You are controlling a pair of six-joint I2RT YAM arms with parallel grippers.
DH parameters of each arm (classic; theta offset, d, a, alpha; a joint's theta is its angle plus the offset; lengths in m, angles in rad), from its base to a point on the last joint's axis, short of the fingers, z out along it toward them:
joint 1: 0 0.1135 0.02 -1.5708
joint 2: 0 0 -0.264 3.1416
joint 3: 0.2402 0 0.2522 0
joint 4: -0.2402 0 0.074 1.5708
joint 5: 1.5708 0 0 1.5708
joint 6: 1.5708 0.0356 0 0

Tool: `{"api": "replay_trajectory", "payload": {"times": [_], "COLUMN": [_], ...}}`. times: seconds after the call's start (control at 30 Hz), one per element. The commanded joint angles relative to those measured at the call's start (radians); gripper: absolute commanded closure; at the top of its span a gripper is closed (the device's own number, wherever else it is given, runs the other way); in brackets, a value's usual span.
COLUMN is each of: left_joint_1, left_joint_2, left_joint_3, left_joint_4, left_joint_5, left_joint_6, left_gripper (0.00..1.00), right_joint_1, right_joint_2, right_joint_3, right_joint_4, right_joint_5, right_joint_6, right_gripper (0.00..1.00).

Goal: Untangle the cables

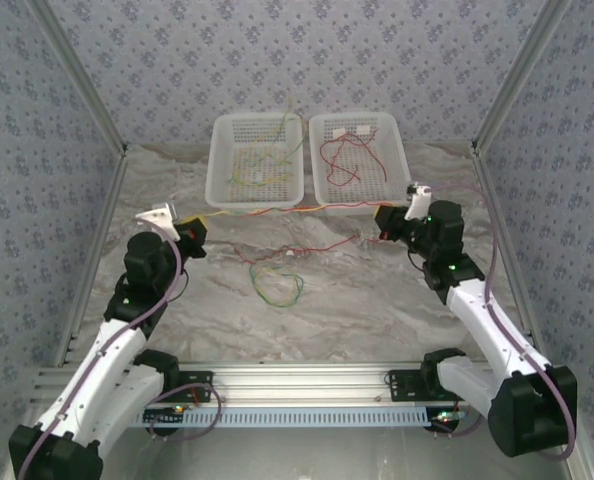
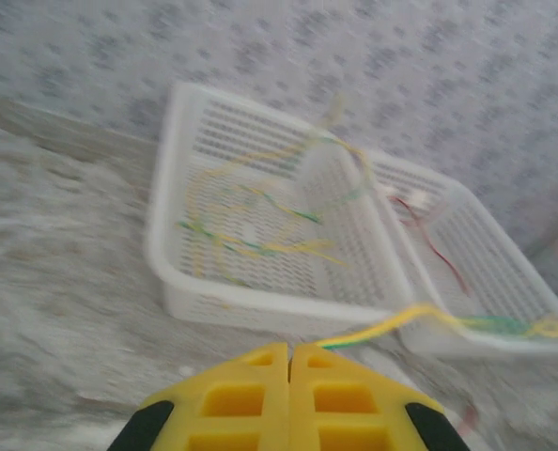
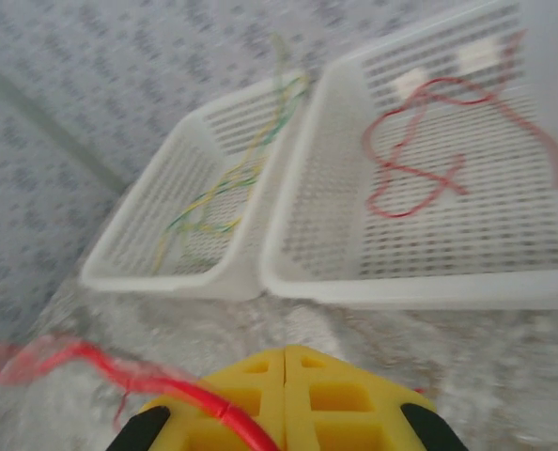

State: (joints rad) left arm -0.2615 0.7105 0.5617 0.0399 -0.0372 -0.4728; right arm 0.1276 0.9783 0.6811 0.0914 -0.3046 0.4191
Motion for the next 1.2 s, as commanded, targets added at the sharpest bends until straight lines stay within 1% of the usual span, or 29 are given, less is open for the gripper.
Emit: {"api": "replay_trajectory", "payload": {"times": [0.0, 0.1, 0.27, 0.37, 0.53, 0.7, 0.8, 0.87, 0.93, 1.03, 1.1, 1.17], "left_joint_1": [0.048, 0.051, 0.051, 0.051, 0.051, 0.047, 0.03, -0.003, -0.053, -0.109, -0.118, -0.123], "left_joint_2": [0.004, 0.001, 0.016, 0.021, 0.089, 0.227, 0.355, 0.467, 0.58, 0.748, 0.851, 0.962], "left_joint_3": [0.038, 0.04, 0.069, 0.093, 0.165, 0.284, 0.4, 0.504, 0.623, 0.776, 0.871, 0.994], "left_joint_4": [-0.048, -0.034, 0.011, 0.012, 0.018, -0.03, -0.082, -0.156, -0.252, -0.334, -0.391, -0.483], "left_joint_5": [-0.153, -0.127, -0.022, -0.026, -0.036, -0.126, -0.156, -0.262, -0.419, -0.57, -0.605, -0.65], "left_joint_6": [0.012, 0.005, 0.007, 0.005, 0.035, 0.064, 0.098, 0.121, 0.149, 0.197, 0.188, 0.174], "left_gripper": [1.0, 1.0, 1.0, 1.0, 1.0, 1.0, 1.0, 1.0, 1.0, 1.0, 1.0, 1.0], "right_joint_1": [-0.088, -0.117, -0.121, -0.123, -0.124, -0.123, -0.12, -0.119, -0.119, -0.112, -0.109, -0.108], "right_joint_2": [-0.046, -0.069, -0.077, -0.08, -0.077, -0.081, -0.053, -0.044, -0.049, -0.049, -0.051, -0.059], "right_joint_3": [0.052, 0.078, 0.11, 0.138, 0.159, 0.19, 0.24, 0.255, 0.255, 0.259, 0.262, 0.26], "right_joint_4": [-0.077, -0.112, -0.109, -0.147, -0.148, -0.205, -0.263, -0.276, -0.278, -0.287, -0.299, -0.307], "right_joint_5": [0.11, 0.116, 0.067, 0.097, 0.068, 0.135, 0.152, 0.162, 0.168, 0.176, 0.184, 0.192], "right_joint_6": [0.015, 0.009, 0.004, -0.01, 0.003, -0.003, 0.006, 0.004, 0.005, -0.003, -0.01, -0.012], "right_gripper": [1.0, 1.0, 1.0, 1.0, 1.0, 1.0, 1.0, 1.0, 1.0, 1.0, 1.0, 1.0]}}
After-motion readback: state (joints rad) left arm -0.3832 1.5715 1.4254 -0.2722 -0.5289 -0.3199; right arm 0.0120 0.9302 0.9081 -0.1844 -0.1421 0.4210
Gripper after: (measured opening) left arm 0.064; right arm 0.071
